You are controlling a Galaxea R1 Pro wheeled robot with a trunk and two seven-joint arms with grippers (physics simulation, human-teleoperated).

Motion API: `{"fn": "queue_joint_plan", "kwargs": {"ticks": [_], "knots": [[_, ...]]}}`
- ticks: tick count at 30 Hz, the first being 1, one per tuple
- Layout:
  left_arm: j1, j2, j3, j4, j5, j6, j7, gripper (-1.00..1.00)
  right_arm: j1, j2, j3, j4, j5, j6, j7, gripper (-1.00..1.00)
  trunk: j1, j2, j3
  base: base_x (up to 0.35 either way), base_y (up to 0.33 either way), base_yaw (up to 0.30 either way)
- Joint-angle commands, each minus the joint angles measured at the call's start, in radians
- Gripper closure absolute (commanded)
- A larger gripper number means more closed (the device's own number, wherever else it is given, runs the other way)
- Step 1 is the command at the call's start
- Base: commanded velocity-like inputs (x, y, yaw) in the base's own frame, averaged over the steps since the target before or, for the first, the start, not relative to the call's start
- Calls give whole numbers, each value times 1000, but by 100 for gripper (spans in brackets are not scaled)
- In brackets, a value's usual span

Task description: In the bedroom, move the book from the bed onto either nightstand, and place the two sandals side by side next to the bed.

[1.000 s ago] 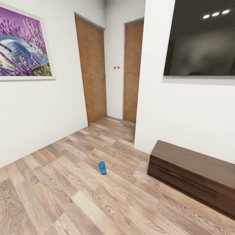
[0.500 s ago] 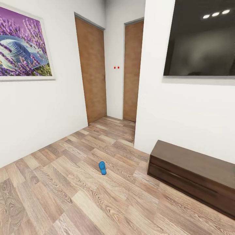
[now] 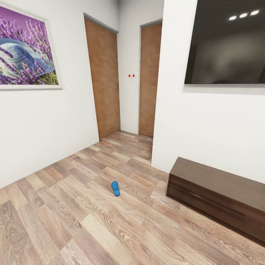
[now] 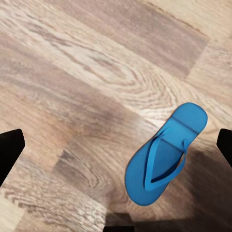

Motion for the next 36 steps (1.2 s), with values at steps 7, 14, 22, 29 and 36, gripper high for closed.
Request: {"fn": "queue_joint_plan", "kwargs": {"ticks": [7,14,22,29,36], "knots": [[0,0,-7,-1,0,2,4,-100,0,0,-2,0,-2,5,5,-100,19,-36,-17,0,0,0],[0,-1,-8,-1,0,0,4,-100,0,0,-5,0,0,0,5,-100,27,-50,-23,0,0,0],[0,-3,-9,-1,0,-4,4,-100,0,0,-7,-16,1,-66,7,-100,58,-106,-48,0,0,0],[0,-7,-10,-1,0,-4,4,-100,0,0,-16,-21,1,-85,7,-100,69,-127,-57,0,0,0],[0,-10,-10,-1,0,-4,4,-100,0,0,-51,-22,0,-90,9,-100,77,-141,-64,0,0,0]]}}
